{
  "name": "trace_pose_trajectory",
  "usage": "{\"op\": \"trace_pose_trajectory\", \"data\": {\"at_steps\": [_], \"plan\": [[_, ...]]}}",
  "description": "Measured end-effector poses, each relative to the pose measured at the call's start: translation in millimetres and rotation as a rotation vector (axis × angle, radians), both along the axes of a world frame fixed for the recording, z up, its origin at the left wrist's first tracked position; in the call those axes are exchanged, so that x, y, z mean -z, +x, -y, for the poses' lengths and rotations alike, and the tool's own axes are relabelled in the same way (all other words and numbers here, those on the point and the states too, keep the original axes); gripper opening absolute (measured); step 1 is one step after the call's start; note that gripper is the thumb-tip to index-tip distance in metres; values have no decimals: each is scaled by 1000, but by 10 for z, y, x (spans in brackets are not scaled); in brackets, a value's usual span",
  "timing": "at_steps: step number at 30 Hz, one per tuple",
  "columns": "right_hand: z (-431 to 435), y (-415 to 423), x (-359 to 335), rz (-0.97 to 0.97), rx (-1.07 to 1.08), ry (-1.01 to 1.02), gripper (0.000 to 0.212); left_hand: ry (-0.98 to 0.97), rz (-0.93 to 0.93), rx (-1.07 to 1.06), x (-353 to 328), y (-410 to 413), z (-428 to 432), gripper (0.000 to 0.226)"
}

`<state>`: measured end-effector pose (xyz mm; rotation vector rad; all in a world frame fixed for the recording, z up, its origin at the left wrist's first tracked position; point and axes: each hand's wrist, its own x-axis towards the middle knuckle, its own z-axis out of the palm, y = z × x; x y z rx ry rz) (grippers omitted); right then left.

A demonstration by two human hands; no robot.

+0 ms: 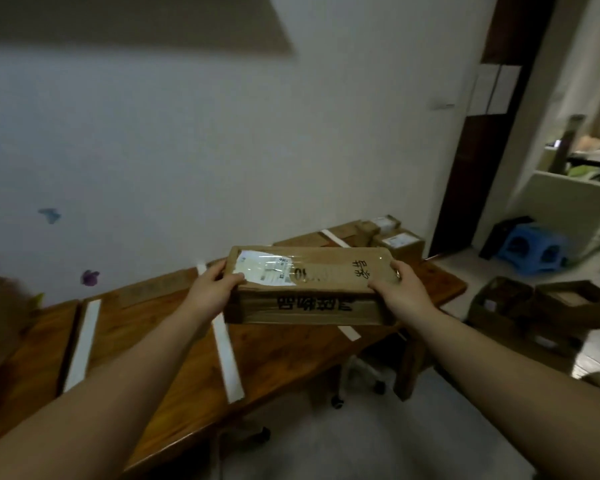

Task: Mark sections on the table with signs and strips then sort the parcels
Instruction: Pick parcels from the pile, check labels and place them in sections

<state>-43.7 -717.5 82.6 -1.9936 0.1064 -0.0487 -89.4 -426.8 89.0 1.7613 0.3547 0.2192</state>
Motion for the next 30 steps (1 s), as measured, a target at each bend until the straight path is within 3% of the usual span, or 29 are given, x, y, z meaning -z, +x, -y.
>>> {"op": "trace_pose_trajectory", "data": {"at_steps": [11, 24, 30], "plan": [[2031, 974, 185, -78, 164, -69, 67, 41, -126, 202, 269, 1419, 2030, 60], [2970, 2824, 726, -253, 286, -110, 72, 16, -287, 331, 951, 3476, 2955, 61], [3322, 3537, 841, -290, 233, -186, 72, 0, -381, 342, 1159, 4072, 3281, 63]]}}
